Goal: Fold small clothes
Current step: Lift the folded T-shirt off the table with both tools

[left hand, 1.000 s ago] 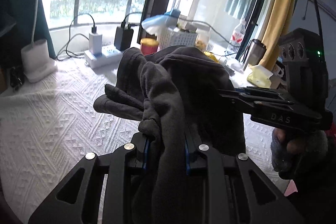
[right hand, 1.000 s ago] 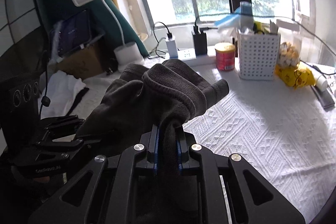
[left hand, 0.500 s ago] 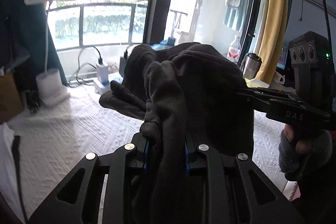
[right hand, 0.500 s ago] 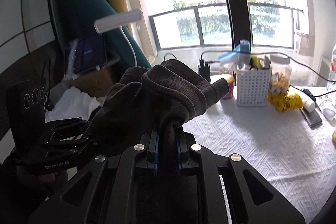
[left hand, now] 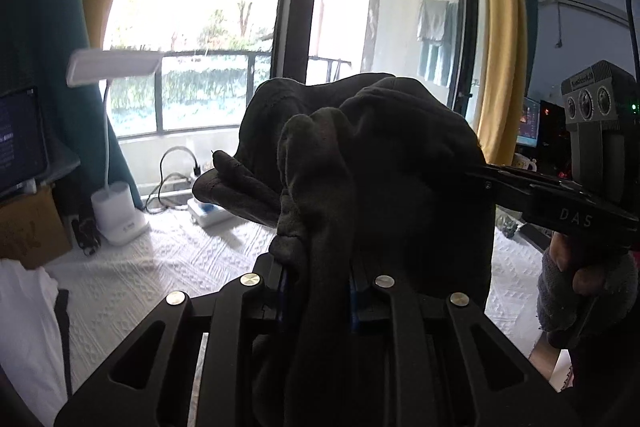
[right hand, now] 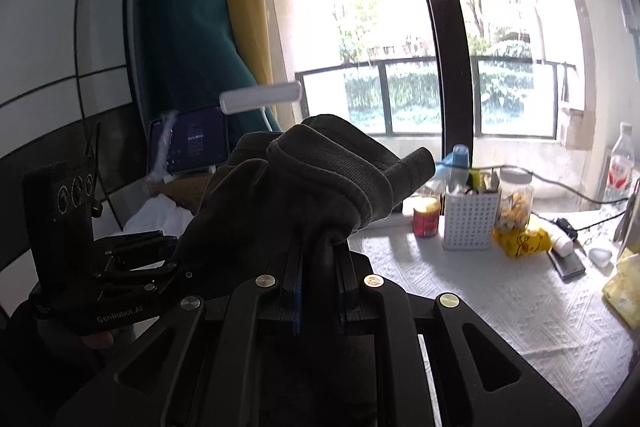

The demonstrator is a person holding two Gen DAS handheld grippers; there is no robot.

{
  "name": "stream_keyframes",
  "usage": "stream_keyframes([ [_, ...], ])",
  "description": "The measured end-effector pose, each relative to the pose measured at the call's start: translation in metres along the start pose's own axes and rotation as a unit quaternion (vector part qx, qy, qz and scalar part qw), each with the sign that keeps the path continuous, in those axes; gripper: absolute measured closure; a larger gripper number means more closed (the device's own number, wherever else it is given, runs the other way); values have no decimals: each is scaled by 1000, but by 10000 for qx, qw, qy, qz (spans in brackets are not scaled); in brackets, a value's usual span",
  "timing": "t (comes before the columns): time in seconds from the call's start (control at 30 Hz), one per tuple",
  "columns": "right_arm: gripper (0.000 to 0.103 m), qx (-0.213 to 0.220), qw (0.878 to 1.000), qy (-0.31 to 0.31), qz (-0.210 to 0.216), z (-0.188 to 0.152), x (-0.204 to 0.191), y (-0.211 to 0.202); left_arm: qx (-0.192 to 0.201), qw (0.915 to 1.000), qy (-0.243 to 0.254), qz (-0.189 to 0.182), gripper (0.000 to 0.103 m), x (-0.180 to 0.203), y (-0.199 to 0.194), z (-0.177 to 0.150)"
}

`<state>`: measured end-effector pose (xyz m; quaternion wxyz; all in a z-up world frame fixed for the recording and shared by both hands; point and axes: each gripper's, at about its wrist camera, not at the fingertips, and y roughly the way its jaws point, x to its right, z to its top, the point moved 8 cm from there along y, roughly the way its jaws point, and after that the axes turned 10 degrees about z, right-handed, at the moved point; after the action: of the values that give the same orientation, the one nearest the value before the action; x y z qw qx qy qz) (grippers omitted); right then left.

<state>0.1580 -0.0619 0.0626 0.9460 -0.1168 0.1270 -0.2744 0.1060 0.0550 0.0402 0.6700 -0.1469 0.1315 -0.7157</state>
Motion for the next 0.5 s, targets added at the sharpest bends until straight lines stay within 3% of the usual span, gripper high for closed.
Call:
stream_keyframes([
  [0.5, 89, 632, 9960, -630, -17, 52, -45, -37, 796, 9963, 331, 7, 83, -4, -43, 46],
])
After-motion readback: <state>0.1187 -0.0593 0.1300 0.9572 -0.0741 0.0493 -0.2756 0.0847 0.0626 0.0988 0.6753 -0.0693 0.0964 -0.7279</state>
